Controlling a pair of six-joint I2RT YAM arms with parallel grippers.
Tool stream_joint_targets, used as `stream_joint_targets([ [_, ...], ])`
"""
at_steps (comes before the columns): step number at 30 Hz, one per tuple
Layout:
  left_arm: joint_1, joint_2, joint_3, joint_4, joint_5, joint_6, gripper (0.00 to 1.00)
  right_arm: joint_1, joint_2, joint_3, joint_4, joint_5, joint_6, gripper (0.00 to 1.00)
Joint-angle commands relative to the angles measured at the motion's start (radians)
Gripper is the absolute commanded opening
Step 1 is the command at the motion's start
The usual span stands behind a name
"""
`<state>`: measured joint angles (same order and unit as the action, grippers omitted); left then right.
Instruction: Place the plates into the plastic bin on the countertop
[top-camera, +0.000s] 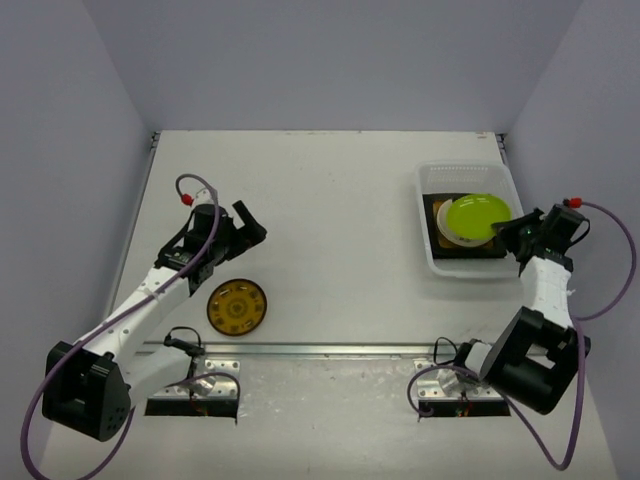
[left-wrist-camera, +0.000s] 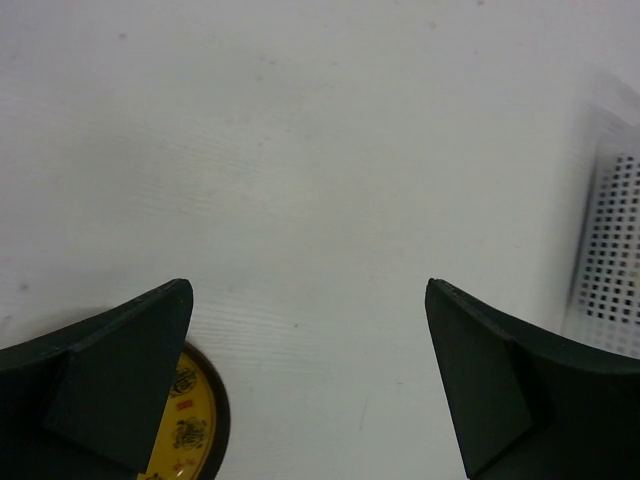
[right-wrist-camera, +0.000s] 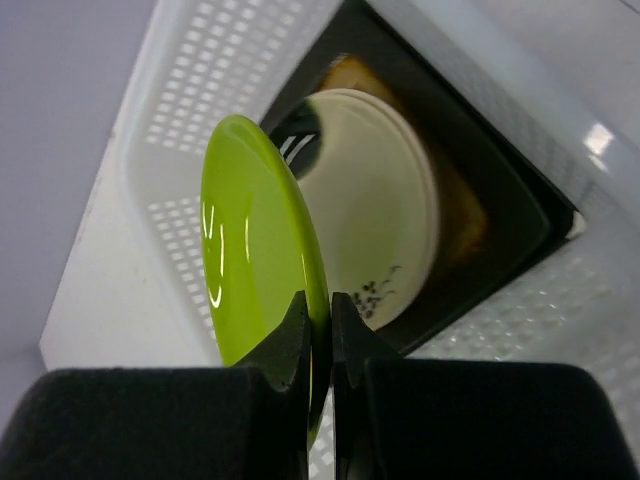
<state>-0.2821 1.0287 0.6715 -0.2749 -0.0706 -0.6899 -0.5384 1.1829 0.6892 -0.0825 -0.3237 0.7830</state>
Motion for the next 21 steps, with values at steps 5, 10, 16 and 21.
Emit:
stream_joint_targets([
  [5, -0.002, 0.020, -0.023, -0.173, -0.177, -0.001, 1.00, -0.014, 0.128, 0.060, -0.026, 0.087, 0.028, 0.60],
  [10, -0.003, -0.062, -0.061, -0.212, -0.143, -0.022, 1.00, -0.009, 0.116, 0.138, -0.031, 0.021, 0.021, 0.99],
  [16, -0.003, -0.087, -0.037, -0.354, -0.100, -0.191, 1.00, 0.080, 0.046, 0.136, -0.093, -0.020, -0.040, 0.99],
  [21, -0.003, -0.058, 0.011, -0.532, -0.233, -0.289, 1.00, 0.302, -0.020, 0.129, -0.077, -0.144, -0.103, 0.99],
])
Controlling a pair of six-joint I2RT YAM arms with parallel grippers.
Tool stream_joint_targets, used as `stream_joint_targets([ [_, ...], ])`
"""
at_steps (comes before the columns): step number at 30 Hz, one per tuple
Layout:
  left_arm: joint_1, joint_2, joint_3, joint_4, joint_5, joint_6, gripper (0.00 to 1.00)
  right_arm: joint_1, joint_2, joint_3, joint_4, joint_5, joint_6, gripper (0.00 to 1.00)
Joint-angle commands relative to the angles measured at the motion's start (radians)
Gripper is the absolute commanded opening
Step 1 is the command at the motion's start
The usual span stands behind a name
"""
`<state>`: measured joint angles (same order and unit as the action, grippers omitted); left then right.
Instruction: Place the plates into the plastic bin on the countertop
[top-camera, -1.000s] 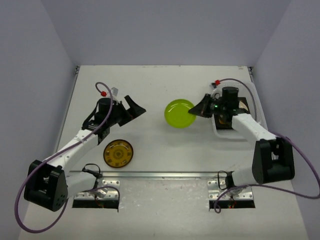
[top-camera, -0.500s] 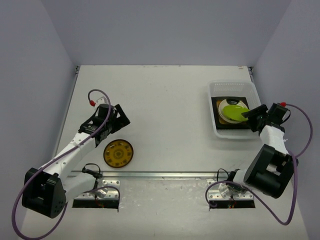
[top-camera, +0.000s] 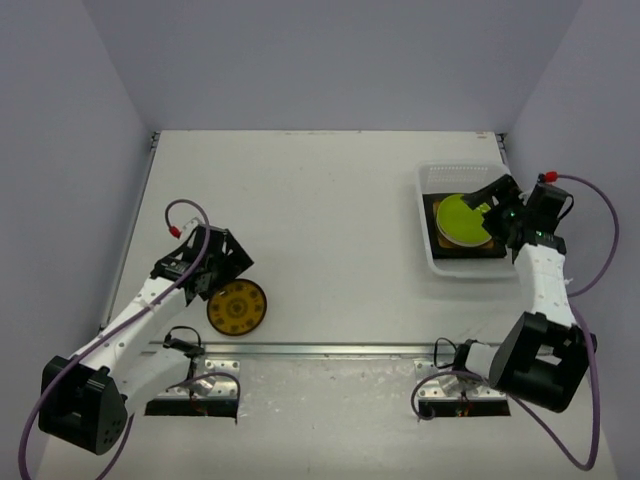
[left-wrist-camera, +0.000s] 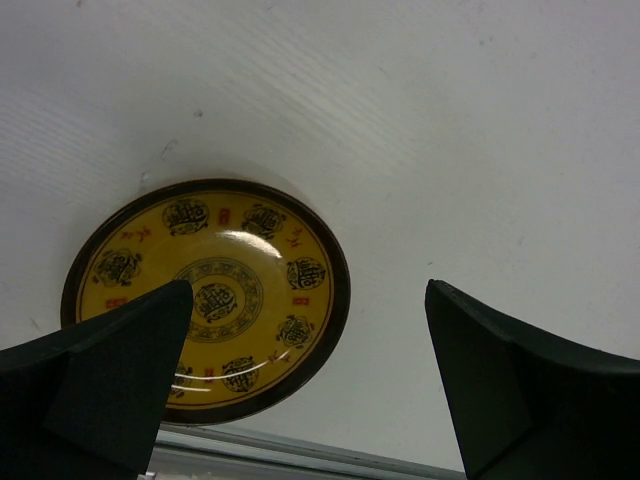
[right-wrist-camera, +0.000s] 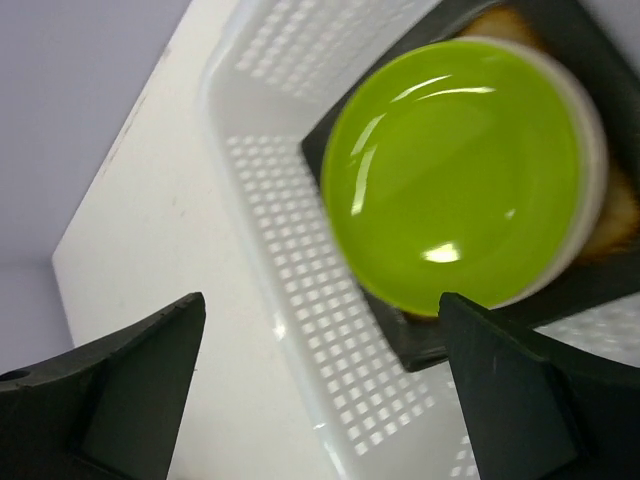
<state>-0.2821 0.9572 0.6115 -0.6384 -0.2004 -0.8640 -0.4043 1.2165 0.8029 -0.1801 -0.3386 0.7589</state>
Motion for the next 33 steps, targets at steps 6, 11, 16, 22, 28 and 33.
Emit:
stream_joint_targets([
  [6, -0.003, 0.152, 0.210, -0.393, -0.264, -0.154, 1.00, 0.380, -0.043, 0.042, 0.020, -0.262, -0.137, 0.99],
  [11, -0.003, 0.212, 0.207, -0.423, -0.255, -0.188, 1.00, 0.592, -0.007, 0.099, -0.027, -0.219, -0.237, 0.99],
  [16, -0.003, 0.262, 0.160, -0.430, -0.169, -0.223, 1.00, 0.633, -0.007, 0.076, 0.002, -0.214, -0.228, 0.99],
  [22, -0.002, 0.304, 0.118, -0.346, -0.156, -0.189, 1.00, 0.632, -0.034, 0.066, 0.005, -0.209, -0.240, 0.99],
  [28, -0.008, 0.437, 0.094, -0.237, -0.125, -0.112, 1.00, 0.632, -0.039, 0.062, 0.005, -0.213, -0.243, 0.99],
  [33, -0.011, 0.464, 0.082, -0.197, -0.131, -0.098, 1.00, 0.631, -0.043, 0.059, 0.007, -0.209, -0.244, 0.99],
])
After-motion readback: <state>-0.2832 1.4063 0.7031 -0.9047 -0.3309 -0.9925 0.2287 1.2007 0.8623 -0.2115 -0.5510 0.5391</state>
